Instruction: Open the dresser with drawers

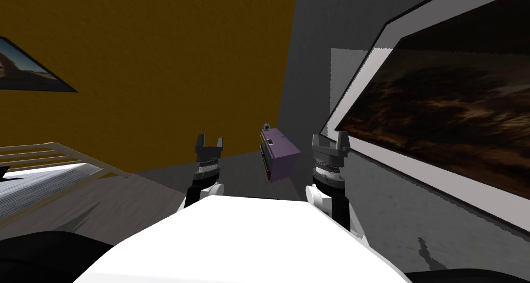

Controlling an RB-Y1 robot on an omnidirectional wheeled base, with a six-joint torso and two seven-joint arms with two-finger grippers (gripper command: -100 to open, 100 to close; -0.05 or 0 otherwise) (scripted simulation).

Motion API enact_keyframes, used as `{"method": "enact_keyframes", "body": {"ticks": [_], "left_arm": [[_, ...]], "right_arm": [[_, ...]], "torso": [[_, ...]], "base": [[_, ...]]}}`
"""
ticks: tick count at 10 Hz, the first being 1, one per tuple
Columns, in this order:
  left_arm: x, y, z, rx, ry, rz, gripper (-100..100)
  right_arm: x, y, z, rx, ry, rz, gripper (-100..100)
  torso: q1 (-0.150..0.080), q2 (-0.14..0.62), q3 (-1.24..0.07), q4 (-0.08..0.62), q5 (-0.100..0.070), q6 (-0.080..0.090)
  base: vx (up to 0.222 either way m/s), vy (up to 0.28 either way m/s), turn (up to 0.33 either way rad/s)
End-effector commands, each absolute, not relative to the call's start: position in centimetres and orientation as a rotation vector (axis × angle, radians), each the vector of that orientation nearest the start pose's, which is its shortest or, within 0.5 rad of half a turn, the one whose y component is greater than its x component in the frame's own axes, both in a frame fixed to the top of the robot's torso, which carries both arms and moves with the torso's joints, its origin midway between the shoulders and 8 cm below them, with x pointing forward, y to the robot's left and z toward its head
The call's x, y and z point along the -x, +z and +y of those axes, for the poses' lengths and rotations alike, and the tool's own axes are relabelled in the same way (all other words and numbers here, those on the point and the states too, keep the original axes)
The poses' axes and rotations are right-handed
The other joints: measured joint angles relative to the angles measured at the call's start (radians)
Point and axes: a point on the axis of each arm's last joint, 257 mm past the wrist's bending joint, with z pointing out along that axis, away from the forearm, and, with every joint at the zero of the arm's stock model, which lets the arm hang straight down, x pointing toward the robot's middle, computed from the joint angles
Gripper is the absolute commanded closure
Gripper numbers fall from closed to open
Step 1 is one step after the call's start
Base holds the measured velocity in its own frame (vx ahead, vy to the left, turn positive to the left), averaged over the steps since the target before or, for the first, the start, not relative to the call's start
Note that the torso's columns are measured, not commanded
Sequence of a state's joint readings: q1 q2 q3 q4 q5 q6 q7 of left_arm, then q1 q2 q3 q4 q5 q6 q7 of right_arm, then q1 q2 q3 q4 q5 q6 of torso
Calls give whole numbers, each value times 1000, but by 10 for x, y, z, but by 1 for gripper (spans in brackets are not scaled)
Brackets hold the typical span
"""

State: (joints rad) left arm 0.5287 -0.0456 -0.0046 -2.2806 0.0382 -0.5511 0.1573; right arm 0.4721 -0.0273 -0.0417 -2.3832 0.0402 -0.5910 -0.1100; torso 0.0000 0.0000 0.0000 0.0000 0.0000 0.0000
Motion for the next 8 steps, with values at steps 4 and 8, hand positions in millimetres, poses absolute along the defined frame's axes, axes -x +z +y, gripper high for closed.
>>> {"method": "enact_keyframes", "body": {"ticks": [4, 8], "left_arm": [[-331, 25, 289, 746, -1468, 481, 0], [-331, 25, 289, 745, -1468, 481, 0]], "right_arm": [[-303, 92, -269, -460, 1398, 488, 0], [-303, 92, -269, -460, 1398, 488, 0]], "torso": [[0, 248, -497, 248, 0, 0], [0, 544, -1087, 544, 0, 0]], "base": [[0, 0, 0], [0, 0, 0]]}}
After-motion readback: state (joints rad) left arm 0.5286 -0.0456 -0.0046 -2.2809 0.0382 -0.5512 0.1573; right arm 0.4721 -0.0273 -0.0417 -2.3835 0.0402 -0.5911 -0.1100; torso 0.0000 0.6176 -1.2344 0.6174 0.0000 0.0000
